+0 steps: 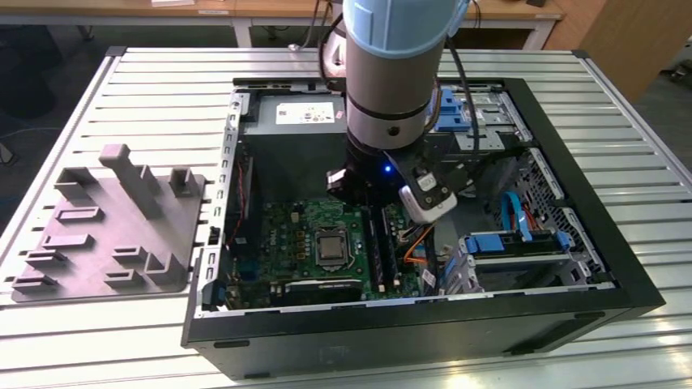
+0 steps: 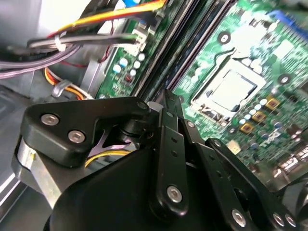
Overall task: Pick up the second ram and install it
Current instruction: 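Press down the second ram until it locks into place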
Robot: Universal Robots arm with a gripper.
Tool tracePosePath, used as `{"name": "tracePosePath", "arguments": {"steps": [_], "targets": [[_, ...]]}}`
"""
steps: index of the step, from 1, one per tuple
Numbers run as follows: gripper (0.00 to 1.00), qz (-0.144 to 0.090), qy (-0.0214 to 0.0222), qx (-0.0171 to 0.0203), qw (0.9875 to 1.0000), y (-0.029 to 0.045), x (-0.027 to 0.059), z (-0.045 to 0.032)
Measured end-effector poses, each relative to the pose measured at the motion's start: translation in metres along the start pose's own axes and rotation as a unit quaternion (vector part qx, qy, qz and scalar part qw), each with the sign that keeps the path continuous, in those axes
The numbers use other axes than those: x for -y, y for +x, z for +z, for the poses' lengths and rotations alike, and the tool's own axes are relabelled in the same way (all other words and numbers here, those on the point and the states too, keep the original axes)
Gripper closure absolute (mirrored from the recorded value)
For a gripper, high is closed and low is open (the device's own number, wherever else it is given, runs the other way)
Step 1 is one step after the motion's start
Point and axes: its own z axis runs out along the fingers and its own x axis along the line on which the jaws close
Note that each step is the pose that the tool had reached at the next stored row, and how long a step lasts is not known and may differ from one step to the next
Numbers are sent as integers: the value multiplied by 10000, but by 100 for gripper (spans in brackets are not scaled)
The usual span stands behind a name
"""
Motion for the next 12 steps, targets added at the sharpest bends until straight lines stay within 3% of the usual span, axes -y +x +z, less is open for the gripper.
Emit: {"name": "tracePosePath", "arguments": {"steps": [12], "targets": [[90, 0, 0, 0, 10000, -5, 268, -19]]}}
